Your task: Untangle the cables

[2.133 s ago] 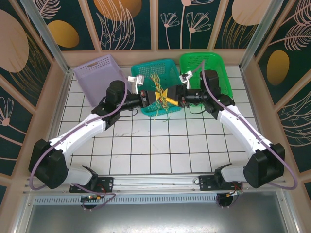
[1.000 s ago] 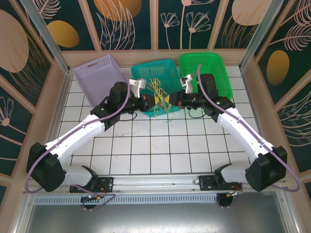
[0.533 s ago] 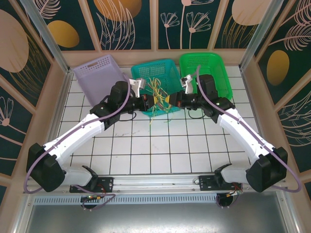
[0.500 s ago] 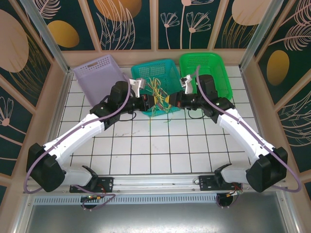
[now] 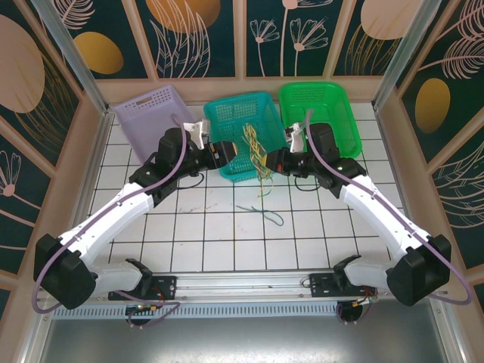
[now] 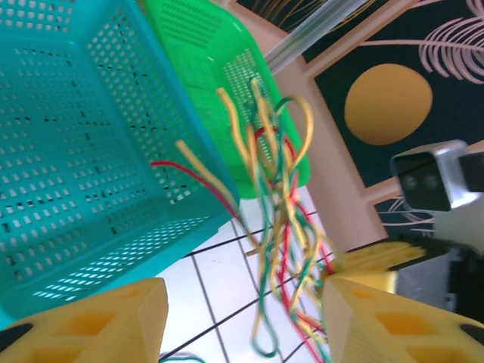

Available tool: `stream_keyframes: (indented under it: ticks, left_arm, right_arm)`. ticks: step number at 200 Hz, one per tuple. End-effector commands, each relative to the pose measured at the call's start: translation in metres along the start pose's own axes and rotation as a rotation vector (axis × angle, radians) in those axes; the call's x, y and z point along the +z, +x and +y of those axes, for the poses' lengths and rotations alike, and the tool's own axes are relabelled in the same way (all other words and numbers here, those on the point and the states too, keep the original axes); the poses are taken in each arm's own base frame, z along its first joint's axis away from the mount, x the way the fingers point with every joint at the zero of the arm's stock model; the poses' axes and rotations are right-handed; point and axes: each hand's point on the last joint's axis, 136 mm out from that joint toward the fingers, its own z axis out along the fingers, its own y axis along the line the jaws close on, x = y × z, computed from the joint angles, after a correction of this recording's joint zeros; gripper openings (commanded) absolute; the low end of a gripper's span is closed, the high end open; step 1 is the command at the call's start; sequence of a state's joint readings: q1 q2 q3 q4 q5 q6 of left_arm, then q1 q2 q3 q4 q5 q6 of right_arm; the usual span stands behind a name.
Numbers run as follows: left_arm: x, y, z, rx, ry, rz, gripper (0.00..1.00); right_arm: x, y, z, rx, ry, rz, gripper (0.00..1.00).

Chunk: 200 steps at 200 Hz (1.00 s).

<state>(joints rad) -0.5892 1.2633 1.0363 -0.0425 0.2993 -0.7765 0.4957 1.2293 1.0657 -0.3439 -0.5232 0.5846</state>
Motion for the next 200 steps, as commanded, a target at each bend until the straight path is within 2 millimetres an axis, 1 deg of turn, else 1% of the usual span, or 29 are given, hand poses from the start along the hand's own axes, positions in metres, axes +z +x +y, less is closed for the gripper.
stream_keyframes:
  ticks: [1,11,27,43,48,52,54,57,64,71,88,95,106,123,138,153,168,176,179,187,190,200]
  left_arm:
    - [0.001,-0.004,-0.008,-0.041,0.043,-0.019,0.5]
    - [0.0,-0.004,-0.003,-0.047,0.017,-0.023,0.46]
    - [0.0,0.001,0.005,-0.075,-0.015,-0.012,0.43]
    - [0.002,0.011,0.014,-0.142,-0.029,0.012,0.37]
    - [0.003,0.016,0.017,-0.175,-0.035,0.022,0.35]
    - [0.004,0.016,0.016,-0.196,-0.028,0.025,0.33]
    - [0.006,0.024,0.021,-0.211,-0.035,0.04,0.33]
    - [0.007,0.029,0.025,-0.234,-0.039,0.053,0.32]
    - [0.01,0.04,0.03,-0.284,-0.039,0.082,0.3]
    - [0.014,0.051,0.033,-0.326,-0.043,0.115,0.28]
    - [0.024,0.078,0.026,-0.346,-0.03,0.194,0.27]
    - [0.028,0.09,0.023,-0.344,-0.031,0.229,0.26]
    - [0.038,0.112,0.024,-0.351,-0.047,0.293,0.24]
    - [0.052,0.145,0.032,-0.358,-0.083,0.385,0.22]
    - [0.065,0.162,0.044,-0.362,-0.122,0.422,0.2]
    - [0.077,0.17,0.056,-0.376,-0.156,0.428,0.18]
    - [0.091,0.169,0.063,-0.364,-0.183,0.418,0.19]
    - [0.097,0.171,0.073,-0.349,-0.219,0.419,0.2]
    - [0.101,0.165,0.07,-0.34,-0.219,0.407,0.2]
    - [0.106,0.159,0.073,-0.317,-0.241,0.394,0.21]
    - [0.111,0.163,0.082,-0.314,-0.27,0.402,0.21]
    - [0.115,0.16,0.094,-0.303,-0.319,0.393,0.24]
  right_arm:
    - [-0.008,0.001,0.011,-0.012,-0.032,-0.023,0.0]
    - [-0.011,0.005,0.004,-0.014,0.001,-0.026,0.0]
    - [-0.018,0.011,-0.011,-0.002,0.074,-0.04,0.0]
    - [-0.033,0.013,-0.032,0.047,0.179,-0.103,0.0]
    - [-0.037,0.015,-0.04,0.076,0.207,-0.119,0.0]
    - [-0.041,0.018,-0.046,0.101,0.232,-0.133,0.0]
    - [-0.043,0.019,-0.05,0.118,0.247,-0.144,0.0]
    - [-0.047,0.022,-0.057,0.145,0.272,-0.153,0.0]
    - [-0.051,0.03,-0.07,0.198,0.314,-0.162,0.0]
    - [-0.055,0.037,-0.078,0.236,0.338,-0.17,0.0]
    - [-0.066,0.058,-0.105,0.329,0.433,-0.184,0.0]
    - [-0.07,0.062,-0.111,0.349,0.46,-0.195,0.0]
    - [-0.077,0.071,-0.123,0.388,0.515,-0.2,0.0]
    - [-0.08,0.083,-0.136,0.434,0.574,-0.171,0.0]
    - [-0.079,0.092,-0.143,0.462,0.598,-0.147,0.0]
    - [-0.074,0.1,-0.148,0.484,0.592,-0.122,0.0]
    - [-0.064,0.109,-0.155,0.495,0.585,-0.069,0.0]
    - [-0.06,0.111,-0.158,0.489,0.592,-0.049,0.0]
    - [-0.059,0.112,-0.16,0.486,0.6,-0.043,0.0]
    - [-0.059,0.11,-0.166,0.474,0.627,-0.047,0.0]
    - [-0.059,0.109,-0.168,0.469,0.638,-0.049,0.0]
    - [-0.06,0.103,-0.177,0.449,0.666,-0.063,0.0]
